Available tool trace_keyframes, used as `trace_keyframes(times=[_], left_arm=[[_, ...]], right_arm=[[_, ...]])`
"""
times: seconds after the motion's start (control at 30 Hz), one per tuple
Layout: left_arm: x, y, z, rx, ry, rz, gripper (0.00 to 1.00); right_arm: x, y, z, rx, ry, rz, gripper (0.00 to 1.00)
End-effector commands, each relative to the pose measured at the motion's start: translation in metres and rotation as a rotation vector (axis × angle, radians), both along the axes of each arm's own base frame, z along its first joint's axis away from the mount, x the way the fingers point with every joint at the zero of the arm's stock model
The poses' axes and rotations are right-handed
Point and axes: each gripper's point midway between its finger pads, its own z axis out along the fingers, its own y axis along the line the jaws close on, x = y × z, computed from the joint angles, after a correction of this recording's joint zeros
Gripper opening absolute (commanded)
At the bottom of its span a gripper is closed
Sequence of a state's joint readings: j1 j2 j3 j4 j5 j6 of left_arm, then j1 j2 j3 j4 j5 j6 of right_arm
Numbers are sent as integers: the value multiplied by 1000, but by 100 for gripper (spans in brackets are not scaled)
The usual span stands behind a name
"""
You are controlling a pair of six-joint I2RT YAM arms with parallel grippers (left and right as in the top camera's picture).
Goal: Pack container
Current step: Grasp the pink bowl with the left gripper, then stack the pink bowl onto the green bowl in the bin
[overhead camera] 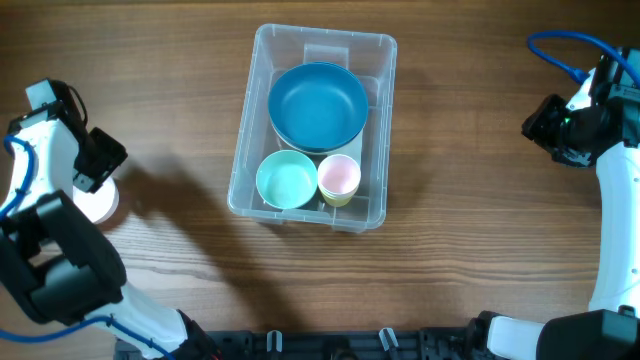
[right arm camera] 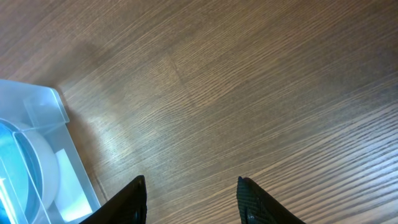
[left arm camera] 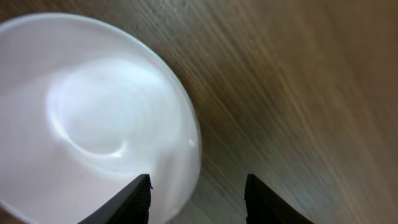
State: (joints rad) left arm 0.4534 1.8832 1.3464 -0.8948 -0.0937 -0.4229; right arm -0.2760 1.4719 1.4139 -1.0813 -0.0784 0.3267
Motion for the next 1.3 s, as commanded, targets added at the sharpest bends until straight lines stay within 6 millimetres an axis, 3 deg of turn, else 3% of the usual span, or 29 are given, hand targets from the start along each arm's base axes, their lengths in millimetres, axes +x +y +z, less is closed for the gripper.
trace_keyframes(times=[0.0, 0.1, 0.2, 0.23, 0.33, 0.43, 0.53, 0.6, 0.63, 0.7, 0.77, 0.9, 1.0, 1.1, 1.17, 1.2, 1.27], left_arm=[[-10, 7, -26, -20, 71, 5, 50], [-11, 7, -33, -28, 88, 6, 38], [-11, 7, -33, -27, 87, 6, 9], [-11, 7, -33, -28, 87, 6, 4], [-10, 5, -30, -27, 84, 0, 4], [6, -13, 3, -14, 11, -55, 4], [36, -82, 97, -4, -193, -244, 4], [45, -131, 149, 38, -323, -412, 4], [44, -173, 178, 57, -402, -539, 4], [33, -226, 198, 77, -456, -687, 4], [10, -296, 194, 34, -434, -887, 4], [-20, -367, 164, -12, -333, -1099, 4], [-28, -390, 134, -19, -238, -1164, 4], [-26, -394, 99, -14, -127, -1171, 4], [-26, -394, 87, -11, -87, -1171, 6], [-27, -394, 81, -10, -63, -1172, 11], [-28, -393, 77, -8, -47, -1173, 37]], right_arm=[[0, -1, -5, -10, 17, 9, 47], [0, -1, -5, -11, 16, 9, 48], [0, -1, -5, -10, 16, 9, 48], [0, -1, -5, -10, 16, 9, 48], [0, -1, -5, -10, 17, 9, 48], [0, -1, -5, -10, 17, 9, 48], [0, -1, -5, -10, 17, 9, 48], [0, -1, -5, -10, 17, 9, 48], [0, -1, -5, -10, 17, 9, 48], [0, -1, -5, -10, 16, 9, 48], [0, -1, -5, -10, 16, 9, 48], [0, -1, -5, -10, 16, 8, 48], [0, -1, -5, -9, 17, 8, 48], [0, -1, -5, -9, 17, 9, 48], [0, -1, -5, -9, 18, 9, 48], [0, -1, -5, -9, 18, 9, 48], [0, -1, -5, -9, 17, 9, 48]])
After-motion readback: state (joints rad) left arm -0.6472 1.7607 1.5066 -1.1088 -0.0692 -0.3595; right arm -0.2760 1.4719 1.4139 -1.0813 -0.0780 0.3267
